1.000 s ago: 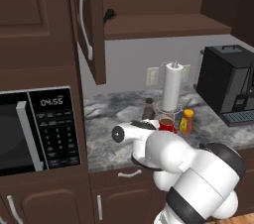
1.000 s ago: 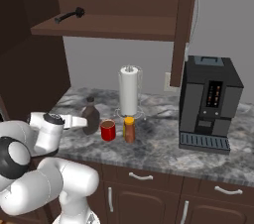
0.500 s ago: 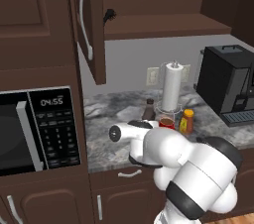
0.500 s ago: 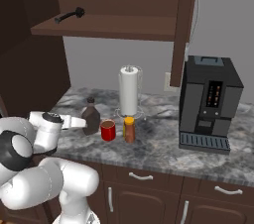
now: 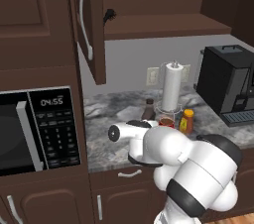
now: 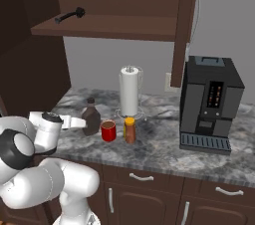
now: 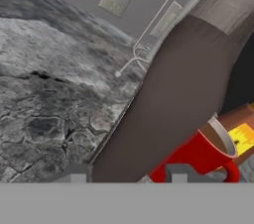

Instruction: Pick the syrup bottle and honey bottle from the cabinet and place them next to the mug.

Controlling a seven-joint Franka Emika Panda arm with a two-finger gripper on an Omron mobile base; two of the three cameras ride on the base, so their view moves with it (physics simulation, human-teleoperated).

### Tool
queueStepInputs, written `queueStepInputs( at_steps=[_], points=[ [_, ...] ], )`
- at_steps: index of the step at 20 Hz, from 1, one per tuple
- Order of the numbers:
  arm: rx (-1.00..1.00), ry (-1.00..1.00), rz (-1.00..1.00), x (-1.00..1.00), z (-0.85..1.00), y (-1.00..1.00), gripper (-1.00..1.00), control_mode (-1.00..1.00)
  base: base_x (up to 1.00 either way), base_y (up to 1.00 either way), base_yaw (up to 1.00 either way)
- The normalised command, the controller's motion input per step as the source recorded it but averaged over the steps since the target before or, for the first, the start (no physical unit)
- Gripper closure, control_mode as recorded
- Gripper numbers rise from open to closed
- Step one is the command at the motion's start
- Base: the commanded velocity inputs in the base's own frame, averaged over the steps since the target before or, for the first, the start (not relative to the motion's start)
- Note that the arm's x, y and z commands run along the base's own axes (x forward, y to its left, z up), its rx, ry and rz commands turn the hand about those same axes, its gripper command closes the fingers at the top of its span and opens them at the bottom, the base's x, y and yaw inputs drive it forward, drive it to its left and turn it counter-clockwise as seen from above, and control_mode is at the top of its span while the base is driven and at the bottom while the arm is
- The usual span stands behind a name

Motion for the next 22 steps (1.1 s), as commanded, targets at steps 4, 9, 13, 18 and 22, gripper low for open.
queueStepInputs(
  at_steps=[4, 9, 13, 18, 22],
  points=[
    [0.00, 0.00, 0.00, 0.00, 0.00, 0.00, -1.00, -1.00, 0.00, 0.00, 0.00],
    [0.00, 0.00, 0.00, 0.00, 0.00, 0.00, -1.00, -1.00, 0.00, 0.00, 0.00],
    [0.00, -0.08, 0.00, -0.23, 0.00, 0.00, -1.00, -1.00, 0.00, 0.00, 0.00],
    [0.00, -0.07, 0.00, -0.19, 0.00, 0.00, -1.00, -1.00, 0.00, 0.00, 0.00],
    [0.00, -0.03, 0.00, -0.08, 0.09, 0.00, -1.00, -1.00, 0.00, 0.00, 0.00]
  ],
)
